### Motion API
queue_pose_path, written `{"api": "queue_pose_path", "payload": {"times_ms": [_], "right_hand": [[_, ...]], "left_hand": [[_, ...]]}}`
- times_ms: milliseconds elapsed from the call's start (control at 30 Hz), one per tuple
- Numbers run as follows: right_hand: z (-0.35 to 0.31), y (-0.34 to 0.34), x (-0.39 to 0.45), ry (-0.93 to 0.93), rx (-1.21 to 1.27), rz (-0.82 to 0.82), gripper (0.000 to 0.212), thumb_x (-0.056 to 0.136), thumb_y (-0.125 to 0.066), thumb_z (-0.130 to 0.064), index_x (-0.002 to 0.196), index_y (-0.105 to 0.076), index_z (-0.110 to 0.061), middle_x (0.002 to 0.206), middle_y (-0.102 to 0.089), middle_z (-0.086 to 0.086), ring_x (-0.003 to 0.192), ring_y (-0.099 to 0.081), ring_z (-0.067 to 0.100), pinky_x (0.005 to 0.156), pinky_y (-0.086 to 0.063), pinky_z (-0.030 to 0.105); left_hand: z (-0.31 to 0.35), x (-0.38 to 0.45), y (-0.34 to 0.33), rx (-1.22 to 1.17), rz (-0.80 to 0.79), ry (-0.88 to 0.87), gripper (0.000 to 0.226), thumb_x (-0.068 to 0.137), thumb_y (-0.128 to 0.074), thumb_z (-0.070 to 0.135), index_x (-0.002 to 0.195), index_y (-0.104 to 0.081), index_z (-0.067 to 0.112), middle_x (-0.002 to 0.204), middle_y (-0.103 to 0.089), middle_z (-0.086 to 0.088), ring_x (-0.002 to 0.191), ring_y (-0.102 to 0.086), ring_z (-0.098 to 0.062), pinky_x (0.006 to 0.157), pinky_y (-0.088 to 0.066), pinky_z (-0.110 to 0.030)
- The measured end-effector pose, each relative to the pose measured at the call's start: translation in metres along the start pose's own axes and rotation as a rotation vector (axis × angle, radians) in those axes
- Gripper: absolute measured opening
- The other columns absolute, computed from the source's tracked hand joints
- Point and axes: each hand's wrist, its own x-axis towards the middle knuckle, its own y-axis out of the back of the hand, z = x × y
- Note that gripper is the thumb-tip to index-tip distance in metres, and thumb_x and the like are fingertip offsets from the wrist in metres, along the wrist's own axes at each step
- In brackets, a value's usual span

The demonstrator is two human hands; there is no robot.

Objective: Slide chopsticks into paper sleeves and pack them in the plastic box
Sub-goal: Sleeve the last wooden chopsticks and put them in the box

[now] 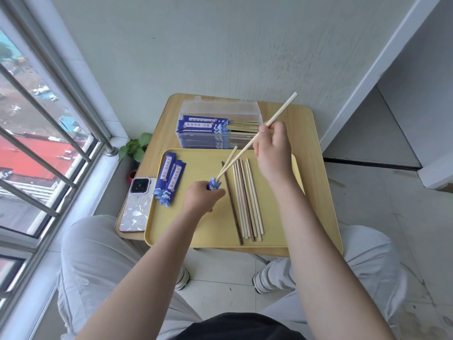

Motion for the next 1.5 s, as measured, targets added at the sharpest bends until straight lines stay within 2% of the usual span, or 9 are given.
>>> {"api": "queue_pose_path", "payload": {"times_ms": [400,500,633,733,867,1067,1200,1300,1500], "right_hand": [[0.016,-0.002,-0.010,-0.071,-0.162,-0.172,0.012,0.101,-0.055,-0.025,0.090,-0.057,-0.020,0.074,-0.052,-0.008,0.063,-0.046,0.005,0.058,-0.036,0.021],[0.019,0.001,-0.009,-0.092,-0.250,-0.237,0.024,0.092,-0.069,-0.028,0.112,-0.062,-0.018,0.091,-0.050,-0.009,0.077,-0.049,0.001,0.065,-0.038,0.020],[0.021,0.003,-0.007,-0.098,-0.098,-0.088,0.068,0.093,-0.069,-0.027,0.149,-0.030,-0.024,0.102,-0.062,-0.006,0.088,-0.064,0.010,0.076,-0.055,0.031],[0.026,0.002,-0.004,-0.054,-0.127,-0.065,0.055,0.097,-0.063,-0.022,0.146,-0.038,-0.027,0.099,-0.065,-0.006,0.090,-0.067,0.016,0.082,-0.058,0.046],[0.026,0.000,-0.008,-0.019,-0.228,-0.126,0.025,0.102,-0.053,-0.019,0.122,-0.067,-0.020,0.103,-0.069,-0.005,0.088,-0.067,0.016,0.081,-0.059,0.040],[0.028,-0.001,0.000,-0.175,0.017,-0.129,0.021,0.101,-0.055,-0.009,0.115,-0.070,-0.010,0.102,-0.071,0.004,0.070,-0.074,0.018,0.068,-0.062,0.031],[0.030,-0.001,0.027,-0.305,0.260,0.024,0.015,0.100,-0.057,-0.004,0.111,-0.067,-0.004,0.100,-0.070,0.009,0.067,-0.074,0.022,0.064,-0.061,0.028],[0.030,0.001,0.057,-0.400,0.466,0.227,0.012,0.100,-0.056,-0.003,0.109,-0.063,-0.003,0.101,-0.068,0.014,0.070,-0.074,0.023,0.066,-0.060,0.028],[0.042,-0.008,0.109,-0.508,0.585,0.405,0.007,0.100,-0.055,-0.002,0.106,-0.059,-0.003,0.105,-0.067,0.020,0.080,-0.075,0.033,0.067,-0.061,0.029]], "left_hand": [[0.011,-0.014,-0.002,0.008,-0.038,-0.112,0.021,0.089,-0.065,0.025,0.072,-0.057,0.016,0.063,-0.051,-0.002,0.059,-0.046,-0.017,0.054,-0.040,-0.028],[0.012,-0.014,-0.001,-0.019,-0.025,-0.107,0.024,0.089,-0.066,0.024,0.069,-0.053,0.017,0.063,-0.049,-0.002,0.060,-0.045,-0.017,0.055,-0.039,-0.029],[0.011,-0.012,0.000,-0.018,-0.026,-0.102,0.019,0.088,-0.066,0.024,0.074,-0.059,0.015,0.065,-0.050,-0.002,0.061,-0.046,-0.017,0.057,-0.041,-0.031],[0.012,-0.013,-0.001,-0.007,-0.032,-0.110,0.022,0.088,-0.065,0.023,0.069,-0.055,0.017,0.061,-0.047,0.000,0.057,-0.042,-0.015,0.051,-0.037,-0.026],[0.016,-0.011,-0.003,0.020,-0.017,-0.113,0.024,0.088,-0.063,0.022,0.068,-0.052,0.015,0.060,-0.044,0.000,0.055,-0.040,-0.015,0.049,-0.034,-0.025],[0.022,0.001,0.005,0.204,0.077,-0.180,0.024,0.088,-0.064,0.029,0.072,-0.053,0.015,0.062,-0.047,0.002,0.056,-0.043,-0.015,0.050,-0.034,-0.027],[0.037,0.021,0.021,0.425,0.335,-0.463,0.054,0.081,-0.076,0.048,0.120,-0.055,0.017,0.106,-0.062,0.001,0.096,-0.057,-0.021,0.086,-0.046,-0.036],[0.054,0.041,0.038,0.462,0.516,-0.604,0.081,0.083,-0.071,0.051,0.147,-0.039,0.012,0.150,-0.043,-0.009,0.142,-0.036,-0.027,0.120,-0.023,-0.048],[0.059,0.078,0.052,0.547,0.392,-0.406,0.081,0.094,-0.054,0.046,0.159,-0.014,0.017,0.167,-0.006,-0.010,0.155,0.000,-0.028,0.125,-0.004,-0.046]]}}
